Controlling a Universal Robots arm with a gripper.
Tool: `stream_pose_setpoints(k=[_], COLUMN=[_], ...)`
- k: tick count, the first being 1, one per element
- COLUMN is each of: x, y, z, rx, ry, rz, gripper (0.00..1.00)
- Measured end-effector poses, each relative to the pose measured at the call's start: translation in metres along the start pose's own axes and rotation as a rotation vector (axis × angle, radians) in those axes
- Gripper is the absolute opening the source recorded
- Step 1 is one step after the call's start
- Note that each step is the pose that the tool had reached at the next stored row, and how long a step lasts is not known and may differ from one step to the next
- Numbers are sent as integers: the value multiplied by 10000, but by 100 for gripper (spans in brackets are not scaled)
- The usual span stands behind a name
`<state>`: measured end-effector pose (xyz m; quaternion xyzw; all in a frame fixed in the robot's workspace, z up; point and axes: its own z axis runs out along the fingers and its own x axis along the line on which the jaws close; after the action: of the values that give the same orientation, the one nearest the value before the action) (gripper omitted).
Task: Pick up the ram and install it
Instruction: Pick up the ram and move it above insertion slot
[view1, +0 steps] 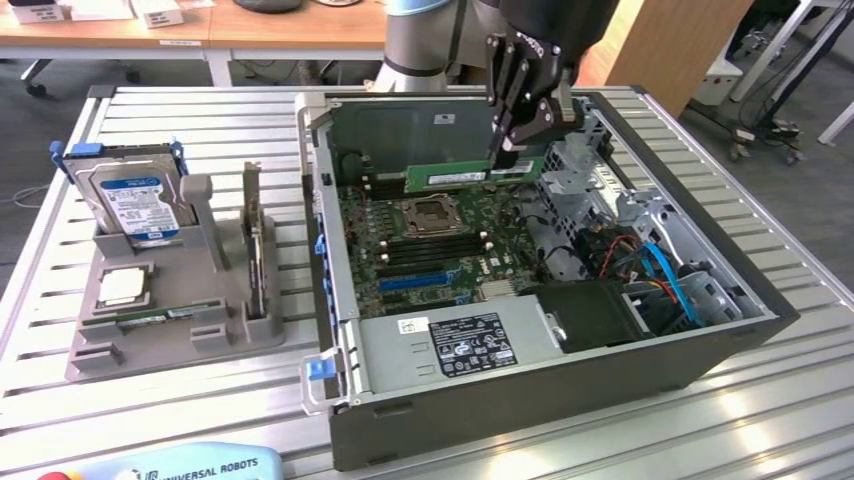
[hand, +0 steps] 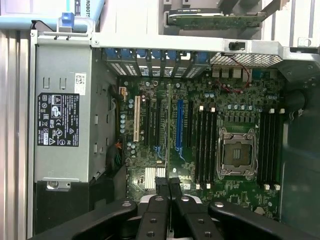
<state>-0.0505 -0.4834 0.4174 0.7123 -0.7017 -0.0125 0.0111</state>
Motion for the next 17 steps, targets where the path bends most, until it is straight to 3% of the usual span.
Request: stream_pose_setpoints(k=[6,17], x=[-88,-351], y=[0,-4], z=[1,4], rx=[0,0], ry=[0,0], rz=[1,2], gripper=[11,11])
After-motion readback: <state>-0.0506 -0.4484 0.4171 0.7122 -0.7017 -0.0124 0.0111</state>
